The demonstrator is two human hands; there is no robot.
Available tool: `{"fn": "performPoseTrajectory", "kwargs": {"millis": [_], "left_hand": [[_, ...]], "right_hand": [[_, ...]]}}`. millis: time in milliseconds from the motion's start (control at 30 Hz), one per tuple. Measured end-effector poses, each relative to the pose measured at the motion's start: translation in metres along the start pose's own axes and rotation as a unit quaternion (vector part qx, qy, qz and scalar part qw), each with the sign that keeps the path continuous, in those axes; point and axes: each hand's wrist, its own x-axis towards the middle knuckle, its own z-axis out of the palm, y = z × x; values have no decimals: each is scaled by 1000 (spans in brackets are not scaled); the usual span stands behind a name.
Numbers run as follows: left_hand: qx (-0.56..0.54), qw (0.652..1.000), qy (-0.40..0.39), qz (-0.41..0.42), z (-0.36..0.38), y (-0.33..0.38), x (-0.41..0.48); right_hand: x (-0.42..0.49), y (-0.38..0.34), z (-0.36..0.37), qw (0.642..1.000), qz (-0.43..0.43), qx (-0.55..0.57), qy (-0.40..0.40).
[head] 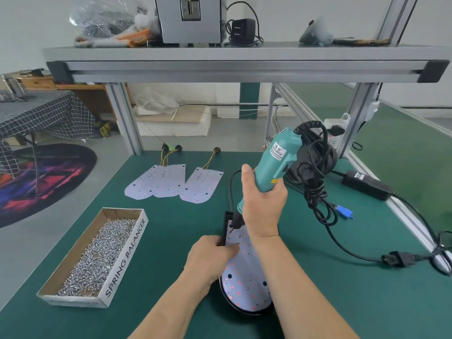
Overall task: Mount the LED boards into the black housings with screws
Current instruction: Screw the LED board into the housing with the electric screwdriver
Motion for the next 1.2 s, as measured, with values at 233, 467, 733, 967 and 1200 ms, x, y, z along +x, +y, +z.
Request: {"fn": "performPoseTrajectory", "kwargs": {"millis": [233,467,733,967,1200], "left_hand": [[-5,1000,-24,-6,-2,11,-4],[-2,1000,-18,4,-3,11,-4],[-48,999,-15,13,-4,5,-6],[-84,995,47,18,-1,0,-3],[-85,995,47,18,-2,-3,-1]], "right_hand": [[-8,-13,-20,1000,-21,0,-2],[3,-51,-36,997,-64,5,-52],[32,-25,-128,959,99,-255,69],[14,16,-164,839,156,-514,-86],[59,11,-151,808,-11,-587,-39]]}}
